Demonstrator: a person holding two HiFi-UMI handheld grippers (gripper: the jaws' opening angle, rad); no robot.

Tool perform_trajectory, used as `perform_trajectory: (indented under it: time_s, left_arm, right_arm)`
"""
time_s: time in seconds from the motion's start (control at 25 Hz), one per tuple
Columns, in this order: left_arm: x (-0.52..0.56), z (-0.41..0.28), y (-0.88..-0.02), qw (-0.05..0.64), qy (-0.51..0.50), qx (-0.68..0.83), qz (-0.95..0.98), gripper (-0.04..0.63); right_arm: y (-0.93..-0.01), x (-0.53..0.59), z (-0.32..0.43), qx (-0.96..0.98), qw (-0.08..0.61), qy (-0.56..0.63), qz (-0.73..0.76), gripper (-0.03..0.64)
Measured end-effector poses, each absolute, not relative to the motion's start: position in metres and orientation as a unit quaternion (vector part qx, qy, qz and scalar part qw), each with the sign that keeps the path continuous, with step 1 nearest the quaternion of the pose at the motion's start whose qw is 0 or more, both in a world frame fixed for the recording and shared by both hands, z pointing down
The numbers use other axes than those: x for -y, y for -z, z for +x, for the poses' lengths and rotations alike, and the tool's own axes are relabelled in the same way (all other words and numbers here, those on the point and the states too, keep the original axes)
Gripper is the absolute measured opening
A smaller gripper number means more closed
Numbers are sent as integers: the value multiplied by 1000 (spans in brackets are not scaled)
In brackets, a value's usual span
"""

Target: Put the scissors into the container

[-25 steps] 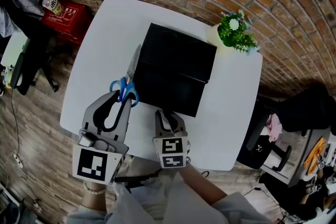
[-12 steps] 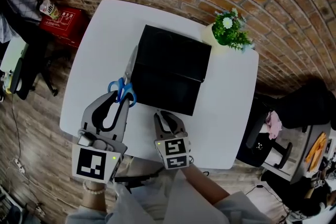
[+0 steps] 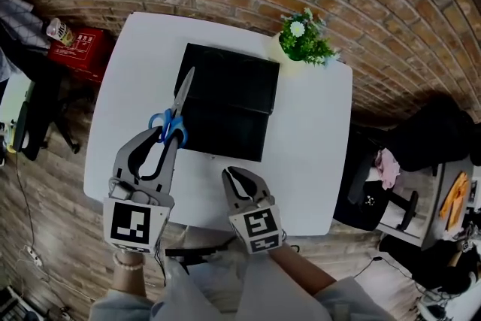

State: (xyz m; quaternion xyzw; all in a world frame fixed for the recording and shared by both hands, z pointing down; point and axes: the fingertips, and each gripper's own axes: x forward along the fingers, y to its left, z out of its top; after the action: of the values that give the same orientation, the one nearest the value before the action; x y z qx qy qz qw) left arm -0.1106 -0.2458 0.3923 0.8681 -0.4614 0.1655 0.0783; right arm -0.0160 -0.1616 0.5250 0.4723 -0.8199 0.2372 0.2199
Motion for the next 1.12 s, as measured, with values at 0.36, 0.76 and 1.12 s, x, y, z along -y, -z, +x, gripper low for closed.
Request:
perform_trajectory:
  time_s: [0.36,0.76,1.12]
  left_arm:
    - [248,-77,-422,-6,-271,359,893,96]
    - [249,-43,-502,-37,-411,224,883,96]
    - [248,-35,-555,-42,-497,139,856,95]
  right_arm:
    - [-472,160,38,797,188,-201,537,57]
    - [-442,150,73,766,155,-197,593,57]
    - [-443,138,90,743,151,-205,618,57]
